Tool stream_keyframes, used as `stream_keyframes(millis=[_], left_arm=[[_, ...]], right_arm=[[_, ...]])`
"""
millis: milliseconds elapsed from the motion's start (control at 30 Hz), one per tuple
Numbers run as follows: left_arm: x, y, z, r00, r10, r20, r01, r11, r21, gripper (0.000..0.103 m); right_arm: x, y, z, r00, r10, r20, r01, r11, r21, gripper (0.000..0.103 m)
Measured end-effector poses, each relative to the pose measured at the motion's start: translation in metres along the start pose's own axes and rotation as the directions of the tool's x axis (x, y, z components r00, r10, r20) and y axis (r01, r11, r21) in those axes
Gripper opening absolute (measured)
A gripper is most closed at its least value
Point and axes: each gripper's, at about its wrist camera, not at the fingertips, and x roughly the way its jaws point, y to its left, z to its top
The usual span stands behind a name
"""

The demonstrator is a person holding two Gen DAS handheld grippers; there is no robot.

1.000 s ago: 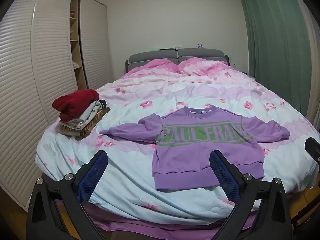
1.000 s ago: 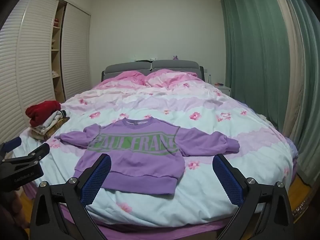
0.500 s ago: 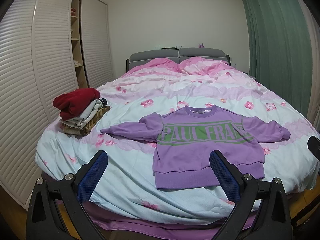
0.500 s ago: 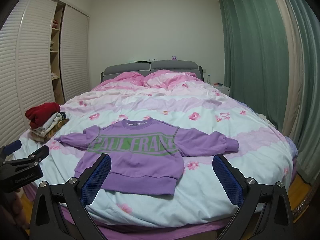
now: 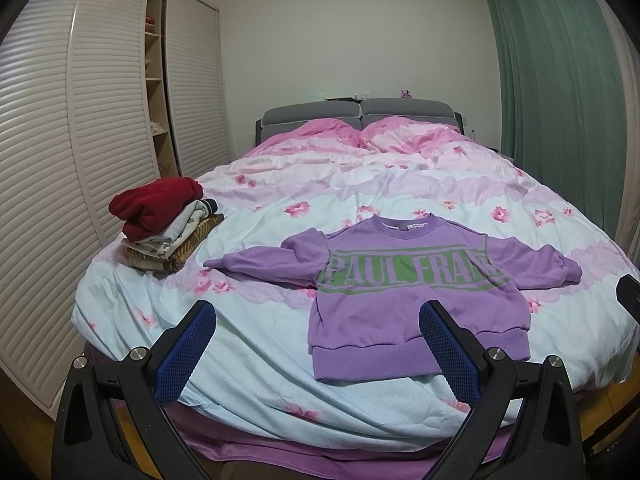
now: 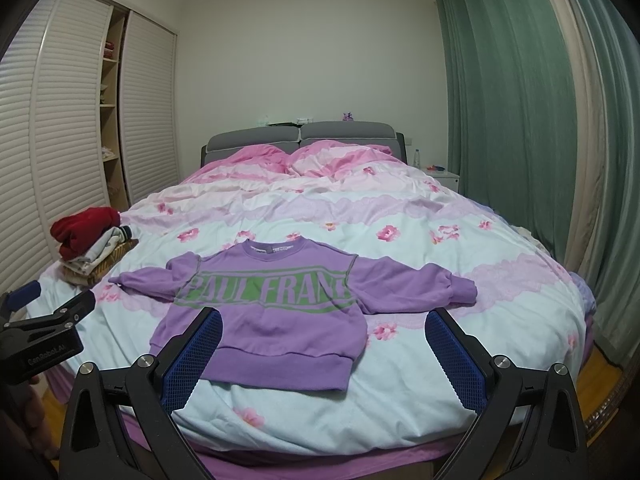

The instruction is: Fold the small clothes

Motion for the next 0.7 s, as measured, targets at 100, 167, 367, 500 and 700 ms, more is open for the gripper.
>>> stream_keyframes(millis=[100,167,367,500,700], left_arm=[[-0.0004,-0.0002,0.0003,1.000,0.001,0.002,-0.001,1.000,-0.001,0.103],[-0.0014,0.0007,0.0020,1.000,0.002,0.002,-0.002,1.000,-0.003,0.103],[-0.0023,0.0007,0.0040,1.000,0.003,0.003,-0.003,1.000,-0.006,0.103],[-0.0036,0.0010,0.0050,1.000,0.003,0.003,-0.003,1.000,-0.006,0.103],[-0.0036,0.0010,0.0047,1.000,0.003,0.003,-0.003,1.000,-0.006,0.103]], right_arm=[[0.0003,0.0001,-0.0001,1.000,0.000,0.001,0.000,1.000,0.000,0.102],[0.0009,0.0000,0.0007,1.000,0.000,0.000,0.000,1.000,0.001,0.102],[-0.0020,-0.0013,0.0010,1.000,0.000,0.003,0.000,1.000,0.004,0.102],[-0.0016,-0.0014,0.0011,1.000,0.001,0.003,-0.001,1.000,0.005,0.102],[-0.0024,-0.0014,0.0005,1.000,0.002,0.003,-0.002,1.000,0.007,0.102]])
